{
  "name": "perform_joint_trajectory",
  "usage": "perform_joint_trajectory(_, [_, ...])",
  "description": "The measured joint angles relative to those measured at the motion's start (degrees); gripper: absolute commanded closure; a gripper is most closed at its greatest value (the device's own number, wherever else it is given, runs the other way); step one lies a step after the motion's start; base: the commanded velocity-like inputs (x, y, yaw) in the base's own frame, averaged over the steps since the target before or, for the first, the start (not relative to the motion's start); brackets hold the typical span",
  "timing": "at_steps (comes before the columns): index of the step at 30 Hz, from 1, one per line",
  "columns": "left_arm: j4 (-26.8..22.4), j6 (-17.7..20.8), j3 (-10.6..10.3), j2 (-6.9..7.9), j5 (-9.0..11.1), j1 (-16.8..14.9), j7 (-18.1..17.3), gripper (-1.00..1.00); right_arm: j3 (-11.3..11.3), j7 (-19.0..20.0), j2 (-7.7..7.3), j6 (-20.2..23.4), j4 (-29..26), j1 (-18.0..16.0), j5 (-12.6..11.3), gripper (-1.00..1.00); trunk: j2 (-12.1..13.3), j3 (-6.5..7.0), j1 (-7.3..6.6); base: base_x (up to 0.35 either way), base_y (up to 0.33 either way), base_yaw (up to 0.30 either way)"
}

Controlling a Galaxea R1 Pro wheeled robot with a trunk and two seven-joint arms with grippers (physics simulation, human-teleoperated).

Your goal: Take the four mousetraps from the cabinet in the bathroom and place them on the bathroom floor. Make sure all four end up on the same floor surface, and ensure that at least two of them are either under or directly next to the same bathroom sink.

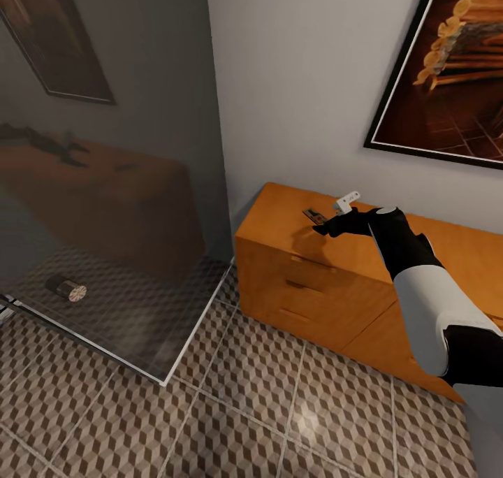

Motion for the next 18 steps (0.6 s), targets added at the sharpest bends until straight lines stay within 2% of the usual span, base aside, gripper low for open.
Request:
perform_joint_trajectory(5, [0.0,0.0,0.0,0.00,0.0,0.1,0.0,1.00,0.0,0.0,0.00,0.0,0.2,0.1,0.0,-1.00,0.0,0.00,0.00,0.000,-0.027,0.000])
perform_joint_trajectory(12, [0.0,0.0,0.0,0.00,0.0,0.1,0.0,1.00,0.0,-0.1,0.01,0.0,0.2,0.1,0.0,-1.00,0.0,0.00,0.00,0.000,-0.141,0.000])
perform_joint_trajectory(18, [0.0,0.0,0.0,0.00,0.0,0.1,0.0,1.00,0.1,-0.1,0.00,0.0,0.2,0.4,0.0,-1.00,0.0,0.00,0.00,0.000,-0.043,0.000])
